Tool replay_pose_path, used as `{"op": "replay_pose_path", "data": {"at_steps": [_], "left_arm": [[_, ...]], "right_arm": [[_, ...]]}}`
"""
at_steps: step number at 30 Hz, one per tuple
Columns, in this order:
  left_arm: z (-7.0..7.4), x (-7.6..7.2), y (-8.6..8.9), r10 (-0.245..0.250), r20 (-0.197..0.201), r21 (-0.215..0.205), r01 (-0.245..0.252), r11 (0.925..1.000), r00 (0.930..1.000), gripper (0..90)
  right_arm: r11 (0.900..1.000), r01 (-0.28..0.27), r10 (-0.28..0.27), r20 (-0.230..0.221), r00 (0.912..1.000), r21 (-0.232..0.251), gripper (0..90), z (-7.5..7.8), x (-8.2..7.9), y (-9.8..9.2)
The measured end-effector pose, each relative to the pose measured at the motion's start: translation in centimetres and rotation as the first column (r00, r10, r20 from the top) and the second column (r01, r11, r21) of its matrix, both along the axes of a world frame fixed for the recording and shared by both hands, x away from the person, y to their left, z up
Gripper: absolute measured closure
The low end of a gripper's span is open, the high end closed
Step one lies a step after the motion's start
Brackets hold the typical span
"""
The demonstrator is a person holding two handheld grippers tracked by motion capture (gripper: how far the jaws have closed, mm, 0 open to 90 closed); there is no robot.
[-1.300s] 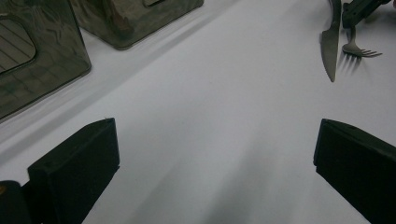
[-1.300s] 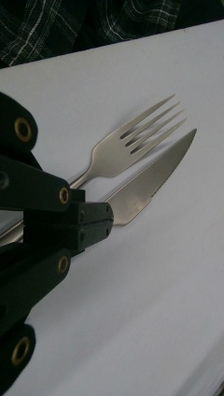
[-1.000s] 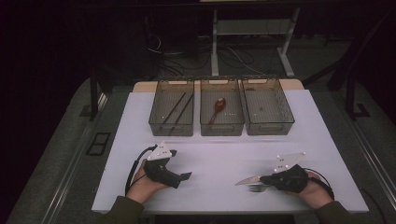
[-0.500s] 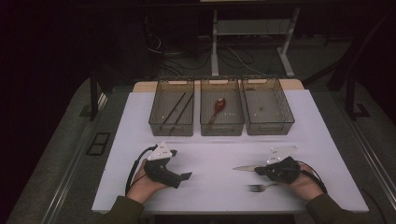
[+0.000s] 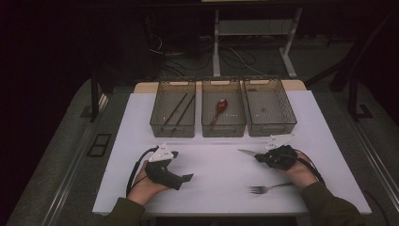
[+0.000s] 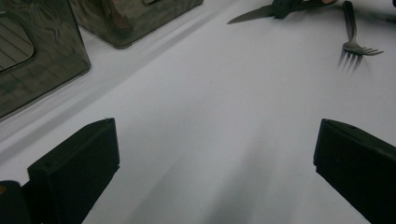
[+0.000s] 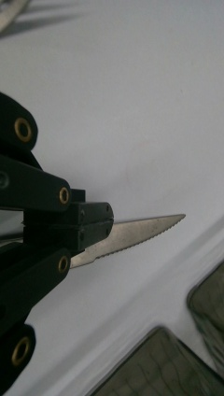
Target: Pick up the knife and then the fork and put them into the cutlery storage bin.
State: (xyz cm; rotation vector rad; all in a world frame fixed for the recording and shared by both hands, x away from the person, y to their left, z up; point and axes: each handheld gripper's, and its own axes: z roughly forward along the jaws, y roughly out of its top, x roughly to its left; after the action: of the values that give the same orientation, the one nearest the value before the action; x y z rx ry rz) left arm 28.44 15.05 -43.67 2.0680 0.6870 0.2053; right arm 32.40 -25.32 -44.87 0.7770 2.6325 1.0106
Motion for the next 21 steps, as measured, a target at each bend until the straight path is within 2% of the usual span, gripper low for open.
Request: {"op": "replay_pose_path", "data": {"at_steps": [7,11,12,14,18,19,21], "left_arm": [[0.0,0.0,0.0,-0.001,0.001,0.001,0.001,1.0000,1.0000,0.0],[0.0,0.0,0.0,-0.003,0.002,0.002,0.003,1.0000,1.0000,0.0],[0.0,0.0,0.1,-0.004,0.002,0.002,0.004,1.0000,1.0000,0.0],[0.0,0.0,0.1,-0.006,0.001,0.003,0.006,1.0000,1.0000,0.0],[0.0,0.0,0.2,0.001,-0.002,-0.005,-0.001,1.0000,1.0000,0.0],[0.0,0.0,0.1,0.000,-0.001,-0.004,0.000,1.0000,1.0000,0.0],[0.0,0.0,0.1,-0.004,0.000,0.001,0.004,1.0000,1.0000,0.0]], "right_arm": [[0.999,0.041,-0.041,0.016,0.9991,-0.018,89.3,0.0,1.5,-0.3],[0.999,0.037,-0.037,-0.010,0.9993,-0.003,88.9,0.1,1.7,-0.6],[0.999,0.038,-0.038,-0.013,0.9992,0.003,87.4,0.3,1.7,-0.7],[0.999,0.045,-0.044,-0.034,0.9984,0.018,76.8,1.1,1.6,-0.9],[0.997,0.060,-0.064,-0.101,0.9928,-0.049,61.2,2.8,1.4,-1.6],[0.996,0.060,-0.068,-0.114,0.9911,-0.071,60.5,3.0,1.3,-1.7],[0.987,0.055,-0.077,-0.141,0.9870,-0.148,59.1,3.4,1.1,-2.0]]}}
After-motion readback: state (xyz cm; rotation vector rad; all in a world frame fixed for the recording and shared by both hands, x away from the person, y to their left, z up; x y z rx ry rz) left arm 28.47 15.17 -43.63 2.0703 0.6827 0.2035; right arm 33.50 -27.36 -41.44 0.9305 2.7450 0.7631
